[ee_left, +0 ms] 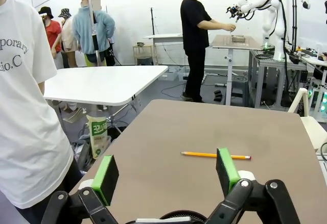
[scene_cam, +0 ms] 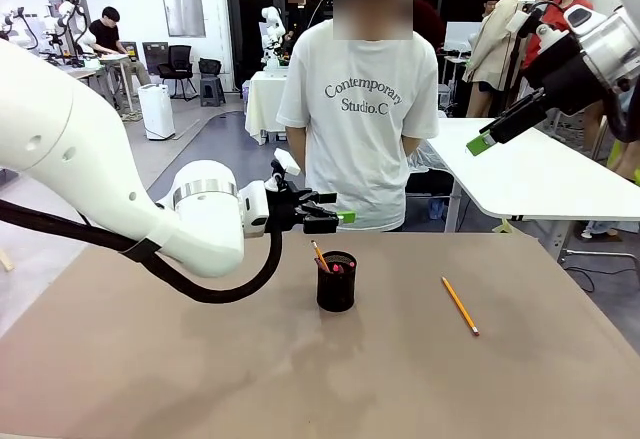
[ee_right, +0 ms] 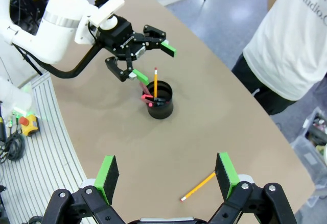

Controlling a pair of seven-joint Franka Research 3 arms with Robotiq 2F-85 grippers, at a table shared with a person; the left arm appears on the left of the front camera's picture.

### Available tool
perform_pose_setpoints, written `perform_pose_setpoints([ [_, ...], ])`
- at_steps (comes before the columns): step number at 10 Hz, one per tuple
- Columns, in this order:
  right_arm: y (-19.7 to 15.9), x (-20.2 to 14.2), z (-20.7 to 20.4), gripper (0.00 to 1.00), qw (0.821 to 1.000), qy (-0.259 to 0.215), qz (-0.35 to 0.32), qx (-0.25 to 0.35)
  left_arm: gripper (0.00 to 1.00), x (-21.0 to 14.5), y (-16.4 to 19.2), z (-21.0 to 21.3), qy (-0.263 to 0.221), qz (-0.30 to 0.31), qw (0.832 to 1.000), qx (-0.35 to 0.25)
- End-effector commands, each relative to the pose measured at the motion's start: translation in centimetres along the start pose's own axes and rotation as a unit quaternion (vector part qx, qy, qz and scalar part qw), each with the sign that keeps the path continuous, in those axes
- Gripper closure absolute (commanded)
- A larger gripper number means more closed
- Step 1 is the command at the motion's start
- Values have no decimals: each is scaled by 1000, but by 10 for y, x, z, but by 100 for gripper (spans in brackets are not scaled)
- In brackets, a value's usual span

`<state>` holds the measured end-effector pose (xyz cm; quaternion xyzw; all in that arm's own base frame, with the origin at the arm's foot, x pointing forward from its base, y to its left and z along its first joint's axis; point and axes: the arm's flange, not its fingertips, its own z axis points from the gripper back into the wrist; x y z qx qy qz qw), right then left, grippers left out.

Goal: Place the pens into the pen holder.
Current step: Pick up a writing instrument from the table and place it into the Pen holder.

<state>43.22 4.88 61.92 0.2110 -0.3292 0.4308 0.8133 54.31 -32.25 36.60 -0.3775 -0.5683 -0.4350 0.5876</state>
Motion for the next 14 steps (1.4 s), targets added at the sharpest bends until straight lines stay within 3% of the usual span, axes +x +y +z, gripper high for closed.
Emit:
perform_pose_setpoints([
  [1, 0, 1, 1, 0, 1000, -5, 2, 4, 0, 0, 0, -1, -4, 2, 1000, 1],
  [4, 0, 1, 1, 0, 1000, -5, 2, 4, 0, 0, 0, 0, 0, 0, 1000, 0],
  [5, 0, 1, 1, 0, 1000, -5, 2, 4, 0, 6, 5, 15, 29, 10, 999, -45],
  [7, 0, 1, 1, 0, 1000, -5, 2, 4, 0, 30, 11, 58, 67, -28, 991, -111],
  [9, 0, 1, 1, 0, 1000, -5, 2, 4, 0, 51, 16, 97, 79, -60, 985, -141],
  [12, 0, 1, 1, 0, 1000, -5, 2, 4, 0, 81, 38, 158, 109, -124, 977, -134],
  [14, 0, 1, 1, 0, 1000, -5, 2, 4, 0, 104, 56, 195, 176, -168, 958, -150],
])
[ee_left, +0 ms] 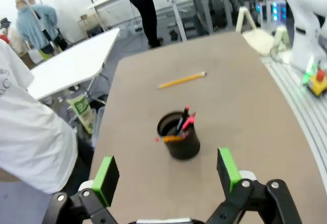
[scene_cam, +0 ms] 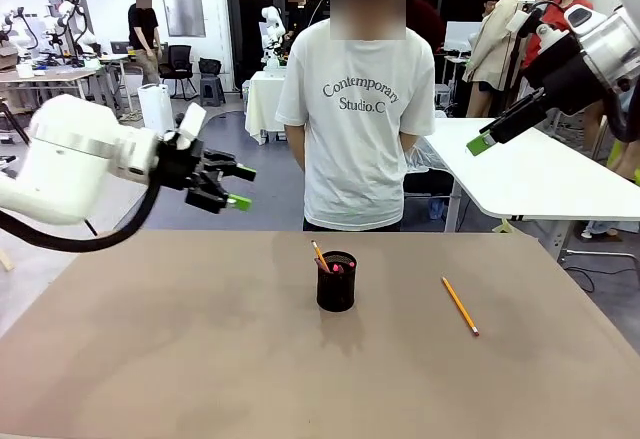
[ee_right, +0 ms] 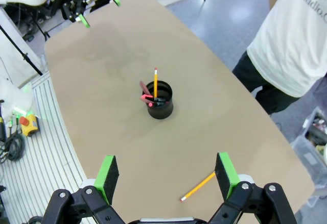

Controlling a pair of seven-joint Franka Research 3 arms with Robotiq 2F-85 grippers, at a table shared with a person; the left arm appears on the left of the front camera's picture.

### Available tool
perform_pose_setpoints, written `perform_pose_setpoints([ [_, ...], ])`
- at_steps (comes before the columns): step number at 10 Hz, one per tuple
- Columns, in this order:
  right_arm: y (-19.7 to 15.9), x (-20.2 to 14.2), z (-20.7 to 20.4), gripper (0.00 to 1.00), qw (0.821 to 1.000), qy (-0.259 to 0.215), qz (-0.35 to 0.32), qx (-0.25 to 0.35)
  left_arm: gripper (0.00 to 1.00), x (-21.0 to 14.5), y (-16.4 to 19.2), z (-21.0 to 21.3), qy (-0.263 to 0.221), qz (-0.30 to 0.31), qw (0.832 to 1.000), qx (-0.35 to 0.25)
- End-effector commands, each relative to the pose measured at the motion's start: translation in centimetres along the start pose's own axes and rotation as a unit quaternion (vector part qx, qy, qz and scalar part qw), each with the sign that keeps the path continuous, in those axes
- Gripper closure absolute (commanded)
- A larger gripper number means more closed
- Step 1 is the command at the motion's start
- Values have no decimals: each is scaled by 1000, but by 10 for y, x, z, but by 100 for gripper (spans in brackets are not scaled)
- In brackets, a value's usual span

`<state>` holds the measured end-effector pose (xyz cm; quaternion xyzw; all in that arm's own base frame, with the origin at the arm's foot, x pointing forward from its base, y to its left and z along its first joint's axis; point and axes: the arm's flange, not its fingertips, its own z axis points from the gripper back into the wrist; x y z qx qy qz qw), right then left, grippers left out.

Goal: Place the pens into the pen holder.
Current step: Pick up a writing instrument from the table and place it into the Pen holder.

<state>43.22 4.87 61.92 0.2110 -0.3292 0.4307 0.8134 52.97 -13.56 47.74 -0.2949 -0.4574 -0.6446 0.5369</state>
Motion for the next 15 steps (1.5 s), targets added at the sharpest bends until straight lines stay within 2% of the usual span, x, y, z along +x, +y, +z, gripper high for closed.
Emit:
perform_pose_setpoints([
  [1, 0, 1, 1, 0, 1000, -5, 2, 4, 0, 6, 7, 23, 39, 5, 999, -20],
  [5, 0, 1, 1, 0, 1000, -5, 2, 4, 0, -3, 20, 63, 115, 126, 985, -35],
  [6, 0, 1, 1, 0, 1000, -5, 2, 4, 0, -7, 20, 63, 129, 153, 980, -15],
  [8, 0, 1, 1, 0, 1000, -5, 2, 4, 0, -9, 20, 63, 122, 135, 983, -23],
  [9, 0, 1, 1, 0, 1000, -5, 2, 4, 0, -11, 22, 61, 104, 116, 988, -15],
  [10, 0, 1, 1, 0, 1000, -5, 2, 4, 0, -12, 16, 64, 126, 140, 982, -16],
  [15, 0, 1, 1, 0, 1000, -5, 2, 4, 0, -12, 16, 64, 126, 140, 982, -16],
])
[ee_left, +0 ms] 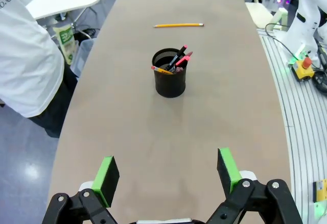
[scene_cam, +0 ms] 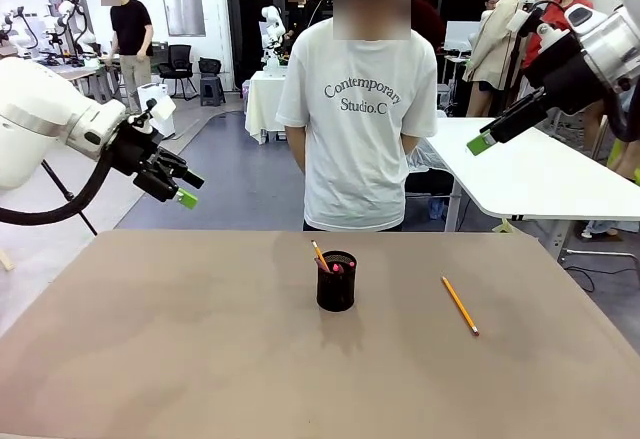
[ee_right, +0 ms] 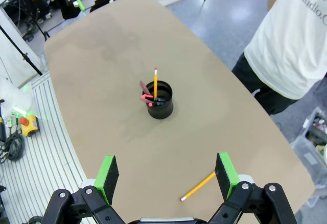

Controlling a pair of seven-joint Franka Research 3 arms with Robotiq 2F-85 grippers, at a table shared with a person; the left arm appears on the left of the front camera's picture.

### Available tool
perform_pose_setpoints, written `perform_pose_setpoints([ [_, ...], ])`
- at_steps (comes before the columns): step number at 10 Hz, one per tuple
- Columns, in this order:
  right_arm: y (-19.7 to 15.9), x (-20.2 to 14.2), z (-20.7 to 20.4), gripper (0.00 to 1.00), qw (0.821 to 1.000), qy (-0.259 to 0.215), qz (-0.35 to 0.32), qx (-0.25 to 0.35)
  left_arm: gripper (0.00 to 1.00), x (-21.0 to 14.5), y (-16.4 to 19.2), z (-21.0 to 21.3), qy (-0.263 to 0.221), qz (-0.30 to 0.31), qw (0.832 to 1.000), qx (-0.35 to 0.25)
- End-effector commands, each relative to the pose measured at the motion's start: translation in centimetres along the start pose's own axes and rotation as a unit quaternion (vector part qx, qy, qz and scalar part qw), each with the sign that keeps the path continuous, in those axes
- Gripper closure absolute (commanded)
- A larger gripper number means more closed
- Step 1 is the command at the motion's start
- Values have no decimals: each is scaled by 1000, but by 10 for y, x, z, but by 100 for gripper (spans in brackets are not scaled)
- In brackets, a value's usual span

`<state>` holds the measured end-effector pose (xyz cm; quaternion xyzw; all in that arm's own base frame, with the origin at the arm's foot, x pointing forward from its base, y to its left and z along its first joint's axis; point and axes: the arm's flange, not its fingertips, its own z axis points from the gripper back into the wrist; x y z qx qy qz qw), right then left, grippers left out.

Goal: Place the pens into the pen holder.
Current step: Pick up a writing instrument from the table and place it into the Pen holder.

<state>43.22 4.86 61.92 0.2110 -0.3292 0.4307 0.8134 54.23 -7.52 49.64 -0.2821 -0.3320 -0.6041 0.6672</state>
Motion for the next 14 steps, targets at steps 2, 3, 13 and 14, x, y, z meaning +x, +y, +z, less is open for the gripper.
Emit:
perform_pose_setpoints([
  [2, 0, 1, 1, 0, 1000, -5, 2, 4, 0, -1, -1, 2, 3, 3, 1000, 1],
  [3, 0, 1, 1, 0, 1000, -5, 2, 4, 0, -1, -1, 2, 3, 3, 1000, 1],
  [13, 0, 1, 1, 0, 1000, -5, 2, 4, 0, -1, -1, 2, 3, 3, 1000, 1],
  [14, 0, 1, 1, 0, 1000, -5, 2, 4, 0, -1, -1, 2, 3, 3, 1000, 1],
])
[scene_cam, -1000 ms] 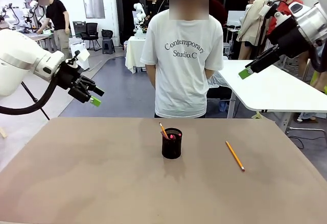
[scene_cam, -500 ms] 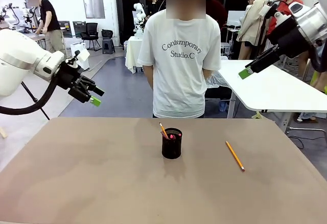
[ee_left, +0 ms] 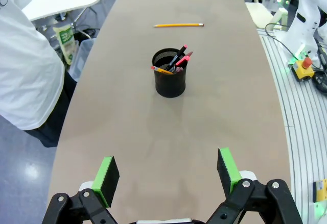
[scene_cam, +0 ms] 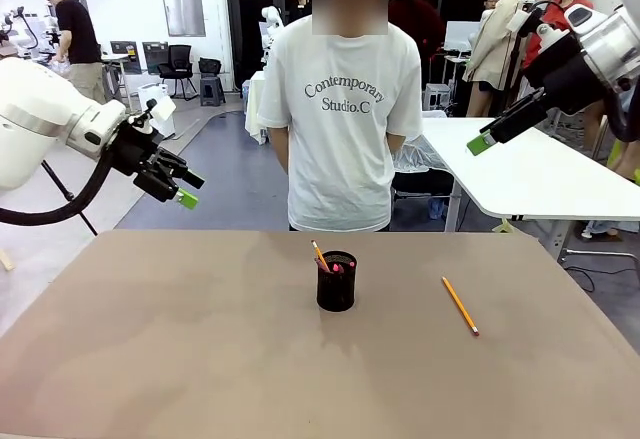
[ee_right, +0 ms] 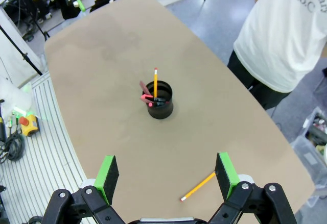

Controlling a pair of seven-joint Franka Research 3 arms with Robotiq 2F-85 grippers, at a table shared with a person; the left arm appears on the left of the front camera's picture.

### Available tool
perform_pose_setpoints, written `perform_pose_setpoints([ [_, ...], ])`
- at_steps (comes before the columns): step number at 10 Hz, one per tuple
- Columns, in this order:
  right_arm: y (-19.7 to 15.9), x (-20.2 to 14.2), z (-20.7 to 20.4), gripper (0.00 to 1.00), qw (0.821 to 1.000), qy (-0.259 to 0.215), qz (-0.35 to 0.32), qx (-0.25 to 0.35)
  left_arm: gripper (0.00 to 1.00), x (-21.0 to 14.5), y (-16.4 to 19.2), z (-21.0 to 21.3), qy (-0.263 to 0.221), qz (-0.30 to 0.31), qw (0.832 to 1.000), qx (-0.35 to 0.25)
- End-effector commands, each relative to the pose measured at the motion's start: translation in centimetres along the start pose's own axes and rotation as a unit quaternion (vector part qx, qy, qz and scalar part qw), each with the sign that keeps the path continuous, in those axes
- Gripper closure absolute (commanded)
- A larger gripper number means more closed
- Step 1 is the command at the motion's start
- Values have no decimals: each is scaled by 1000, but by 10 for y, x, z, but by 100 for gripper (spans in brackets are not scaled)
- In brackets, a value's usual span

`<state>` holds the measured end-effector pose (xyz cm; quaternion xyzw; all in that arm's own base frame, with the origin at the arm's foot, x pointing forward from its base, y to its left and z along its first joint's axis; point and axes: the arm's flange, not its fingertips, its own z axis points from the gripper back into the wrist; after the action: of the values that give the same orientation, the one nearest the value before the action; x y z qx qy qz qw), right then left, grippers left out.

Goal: Place the pens into the pen holder.
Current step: Pick up a writing instrument from the table and place it into the Pen holder.

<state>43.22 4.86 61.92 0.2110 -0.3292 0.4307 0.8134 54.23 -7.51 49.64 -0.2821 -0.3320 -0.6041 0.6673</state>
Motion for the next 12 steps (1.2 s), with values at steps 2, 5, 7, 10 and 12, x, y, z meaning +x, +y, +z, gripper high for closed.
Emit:
perform_pose_setpoints([
  [2, 0, -2, -19, 0, 998, 32, -54, -27, 0, -1, -1, 2, 3, 3, 1000, 1],
  [5, -10, 8, -59, 0, 976, 147, -132, -95, 0, -1, -1, 2, 3, 3, 1000, 1],
  [7, -17, 2, -92, 0, 944, 240, -174, -147, 0, -1, -1, 2, 3, 3, 1000, 1],
  [10, -22, -19, -135, 0, 912, 287, -208, -204, 0, -1, -1, 2, 3, 3, 1000, 1],
  [12, -23, -32, -148, 0, 907, 295, -217, -207, 0, -1, -1, 2, 3, 3, 1000, 1],
])
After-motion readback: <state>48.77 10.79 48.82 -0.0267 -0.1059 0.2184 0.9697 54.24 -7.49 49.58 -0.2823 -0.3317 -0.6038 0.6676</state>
